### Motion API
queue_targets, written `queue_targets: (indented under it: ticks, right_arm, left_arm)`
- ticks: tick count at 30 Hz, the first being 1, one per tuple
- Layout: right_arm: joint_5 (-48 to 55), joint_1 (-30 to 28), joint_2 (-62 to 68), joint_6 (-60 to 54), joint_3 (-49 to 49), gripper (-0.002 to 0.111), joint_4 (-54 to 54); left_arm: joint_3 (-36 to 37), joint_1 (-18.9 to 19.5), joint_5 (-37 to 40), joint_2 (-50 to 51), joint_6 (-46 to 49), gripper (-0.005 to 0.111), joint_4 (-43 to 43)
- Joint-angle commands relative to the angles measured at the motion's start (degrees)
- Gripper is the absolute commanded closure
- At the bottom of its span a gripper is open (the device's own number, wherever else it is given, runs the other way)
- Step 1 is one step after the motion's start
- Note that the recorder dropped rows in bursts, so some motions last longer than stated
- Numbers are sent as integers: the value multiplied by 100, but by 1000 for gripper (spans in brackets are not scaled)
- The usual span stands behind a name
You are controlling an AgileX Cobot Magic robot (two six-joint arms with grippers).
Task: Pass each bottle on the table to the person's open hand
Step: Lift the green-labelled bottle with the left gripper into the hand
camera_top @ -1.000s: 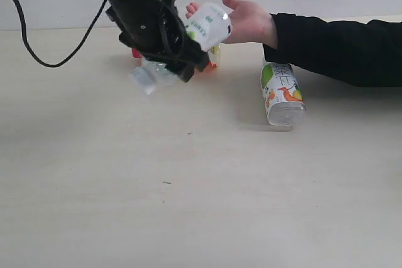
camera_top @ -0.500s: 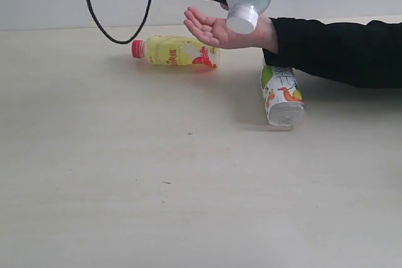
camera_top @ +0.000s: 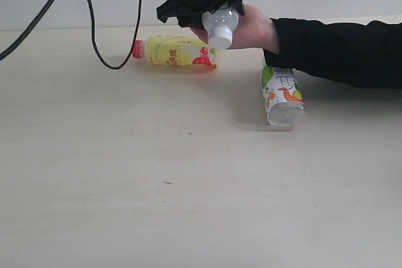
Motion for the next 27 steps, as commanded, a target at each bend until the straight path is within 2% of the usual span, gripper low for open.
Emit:
queue_targets:
  ticks: [1, 8, 11, 17, 27]
  right_arm:
    - [-32, -24, -39, -7, 24, 108, -21]
    - [-32, -24, -39, -7, 24, 108, -21]
    - [-32, -24, -39, -7, 24, 108, -21]
    - [-32, -24, -39, -7, 24, 108, -21]
    - [-32, -24, -39, -7, 24, 108, -21]
  left_arm:
    - [-50, 10, -196, 133, 30, 96, -11]
    - [-50, 60, -317, 154, -152, 41, -25]
    - [-50, 60, -402, 154, -152, 28, -25]
    - [-50, 60, -442, 154, -141, 14, -44]
    - [-50, 60, -256, -1, 156, 13, -174]
